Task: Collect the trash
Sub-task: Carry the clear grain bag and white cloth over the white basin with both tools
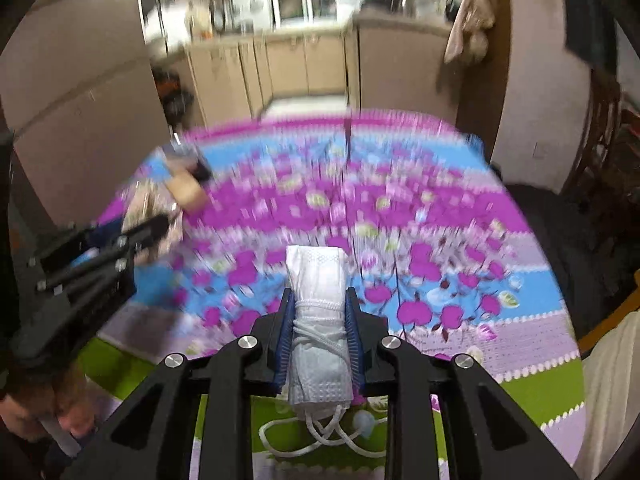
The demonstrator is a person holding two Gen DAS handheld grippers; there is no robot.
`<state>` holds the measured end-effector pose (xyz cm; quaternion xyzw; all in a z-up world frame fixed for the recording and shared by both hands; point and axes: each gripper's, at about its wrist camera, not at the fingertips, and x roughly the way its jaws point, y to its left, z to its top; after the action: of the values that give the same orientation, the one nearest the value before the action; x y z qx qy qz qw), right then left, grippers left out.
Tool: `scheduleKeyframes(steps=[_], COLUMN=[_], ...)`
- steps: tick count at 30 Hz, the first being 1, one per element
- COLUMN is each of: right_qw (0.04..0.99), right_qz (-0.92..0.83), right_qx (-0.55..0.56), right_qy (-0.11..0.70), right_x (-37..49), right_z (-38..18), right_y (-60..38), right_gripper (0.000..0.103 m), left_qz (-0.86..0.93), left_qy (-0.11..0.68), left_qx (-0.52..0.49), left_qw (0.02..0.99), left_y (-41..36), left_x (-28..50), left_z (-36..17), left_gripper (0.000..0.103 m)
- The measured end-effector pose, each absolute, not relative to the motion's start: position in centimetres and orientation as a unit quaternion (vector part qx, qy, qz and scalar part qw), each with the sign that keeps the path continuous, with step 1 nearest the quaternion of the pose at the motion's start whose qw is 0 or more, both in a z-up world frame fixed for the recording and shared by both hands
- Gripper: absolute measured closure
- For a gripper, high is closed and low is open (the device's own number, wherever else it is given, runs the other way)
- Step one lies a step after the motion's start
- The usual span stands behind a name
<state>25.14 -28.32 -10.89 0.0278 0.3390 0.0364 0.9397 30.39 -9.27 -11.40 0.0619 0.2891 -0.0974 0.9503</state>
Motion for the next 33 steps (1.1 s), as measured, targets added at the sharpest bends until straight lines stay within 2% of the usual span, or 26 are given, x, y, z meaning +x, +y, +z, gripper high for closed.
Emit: scheduleKeyframes(steps=[9, 13, 23, 33], right_qw=[0.984, 0.991, 0.994, 0.987], right_qz=[0.022, 0.010, -0.043, -0.142], right_qx=[0.014, 0.021, 0.027, 0.037], right_qy=[0.177, 0.132, 0.096, 0.062], right_x=[17.8, 14.7, 8.7, 1.4], right_z=[-3.5, -1.0, 2.3, 4.7], right_y=[-26.9, -27.1, -30.1, -37.6], right_gripper=[0.077, 0.077, 0.077, 0.077], left_qz=[-0.064, -0.069, -0.135, -0.226], left_qy=[0.167, 0.127, 0.102, 0.095], left_qx=[0.006, -0.007, -0.007, 0.005], left_qw=[0.984, 0.989, 0.986, 0.970], left_y=[-6.4, -6.3, -11.0, -19.6], left_x=[23.9, 22.0, 19.0, 16.8], left_z=[-4.6, -2.1, 0.5, 2.1], left_gripper=[0.079, 0.079, 0.079, 0.079])
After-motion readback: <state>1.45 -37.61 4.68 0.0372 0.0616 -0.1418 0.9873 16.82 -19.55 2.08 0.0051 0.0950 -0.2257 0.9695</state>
